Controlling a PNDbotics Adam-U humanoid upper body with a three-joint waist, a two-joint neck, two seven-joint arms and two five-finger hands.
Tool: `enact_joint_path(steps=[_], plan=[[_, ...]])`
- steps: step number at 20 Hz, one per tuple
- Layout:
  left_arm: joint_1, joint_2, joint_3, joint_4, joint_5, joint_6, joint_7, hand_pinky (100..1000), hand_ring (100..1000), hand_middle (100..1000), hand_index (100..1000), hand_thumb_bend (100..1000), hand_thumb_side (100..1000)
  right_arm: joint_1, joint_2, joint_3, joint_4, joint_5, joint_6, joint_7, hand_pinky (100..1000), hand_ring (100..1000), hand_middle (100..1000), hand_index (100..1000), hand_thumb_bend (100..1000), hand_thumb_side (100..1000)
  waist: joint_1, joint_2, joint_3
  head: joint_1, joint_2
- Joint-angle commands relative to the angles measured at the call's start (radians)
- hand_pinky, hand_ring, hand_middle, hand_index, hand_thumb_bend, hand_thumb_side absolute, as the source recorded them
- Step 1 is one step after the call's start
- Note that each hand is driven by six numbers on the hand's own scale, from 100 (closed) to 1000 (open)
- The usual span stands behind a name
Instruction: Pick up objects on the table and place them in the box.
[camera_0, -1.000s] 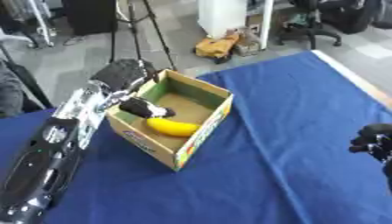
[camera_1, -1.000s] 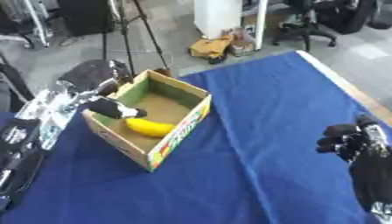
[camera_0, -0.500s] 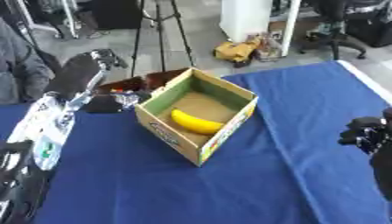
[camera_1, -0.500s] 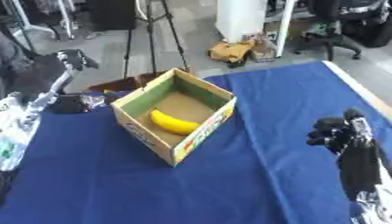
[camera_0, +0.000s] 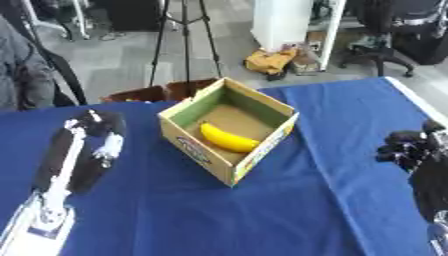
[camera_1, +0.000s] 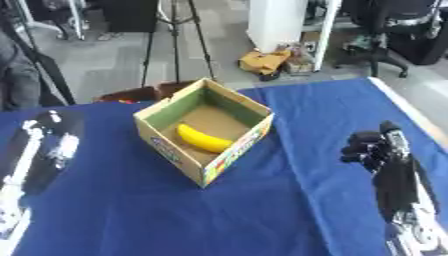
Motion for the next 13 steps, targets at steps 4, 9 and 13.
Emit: enact_joint_path(steps=[4, 9, 13], plan=[[-0.017, 0.086, 0.033, -0.051, 0.482, 0.024, -0.056, 737, 697, 656, 744, 173, 1000, -0.007, -0.009, -0.003, -0.01, 0.002, 0.0, 0.001, 529, 542, 531, 590, 100, 928, -0.007, -0.01, 0.002, -0.002, -0.004], [-0.023, 0.091, 0.033, -0.074, 0.537, -0.032, -0.146, 740, 706, 664, 772, 1000, 799, -0.006, -0.009, -0.005, -0.009, 0.002, 0.0, 0.0, 528, 542, 531, 590, 100, 928, -0.008, -0.008, 0.001, -0.004, -0.01], [-0.02, 0.098, 0.051, -0.069, 0.526, -0.03, -0.205, 709, 689, 666, 778, 757, 444, -0.006, -0.009, -0.005, -0.009, 0.002, 0.0, -0.001, 529, 542, 531, 590, 100, 928, -0.009, -0.009, 0.004, -0.007, -0.012]])
